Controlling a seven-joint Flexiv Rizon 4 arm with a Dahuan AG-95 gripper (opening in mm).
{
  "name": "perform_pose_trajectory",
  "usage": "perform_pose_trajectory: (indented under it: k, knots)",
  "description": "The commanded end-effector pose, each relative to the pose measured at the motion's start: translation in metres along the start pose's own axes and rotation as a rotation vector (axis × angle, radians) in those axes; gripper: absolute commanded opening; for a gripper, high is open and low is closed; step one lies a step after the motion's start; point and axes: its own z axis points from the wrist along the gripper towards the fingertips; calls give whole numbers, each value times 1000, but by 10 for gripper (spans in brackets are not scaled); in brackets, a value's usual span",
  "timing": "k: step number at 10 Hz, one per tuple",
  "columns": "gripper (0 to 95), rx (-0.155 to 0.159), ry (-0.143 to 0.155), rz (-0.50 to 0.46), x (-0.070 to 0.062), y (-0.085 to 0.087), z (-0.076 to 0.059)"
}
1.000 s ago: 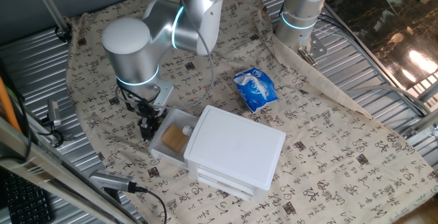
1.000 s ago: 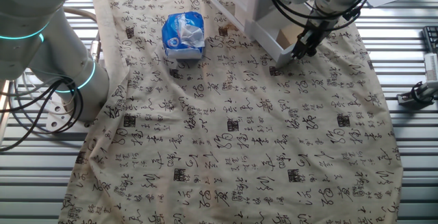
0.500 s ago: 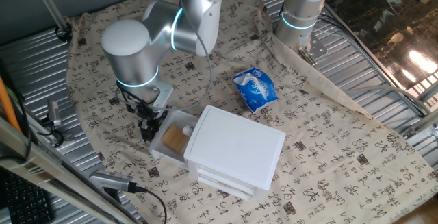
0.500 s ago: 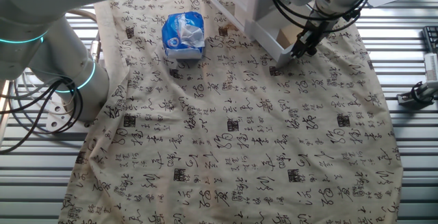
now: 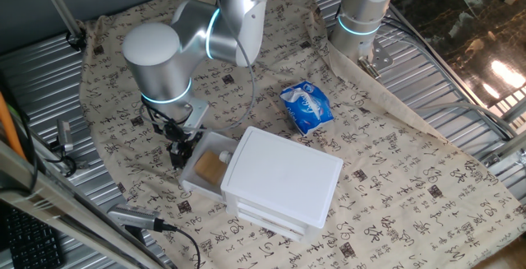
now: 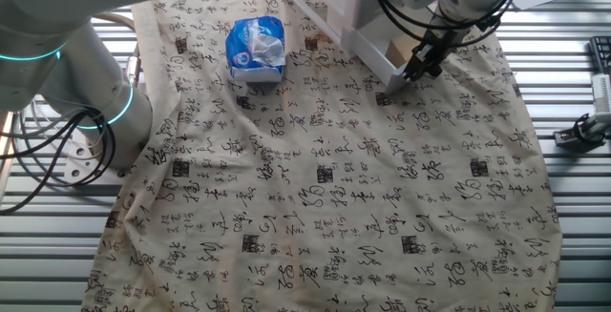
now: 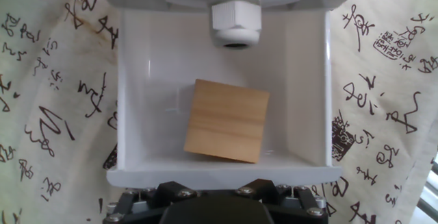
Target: Put things in the drawer
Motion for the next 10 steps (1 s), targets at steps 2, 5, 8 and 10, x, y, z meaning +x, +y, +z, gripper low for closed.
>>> perform_pose_trajectory:
  k: [2,5,8,10]
  knots:
    - [760,-1,0,8,-3,0,0]
    - [760,3,5,24,-11,0,2]
    - [760,2,8,36,-17,0,-2]
    - [760,8,10,51,-22,1,0]
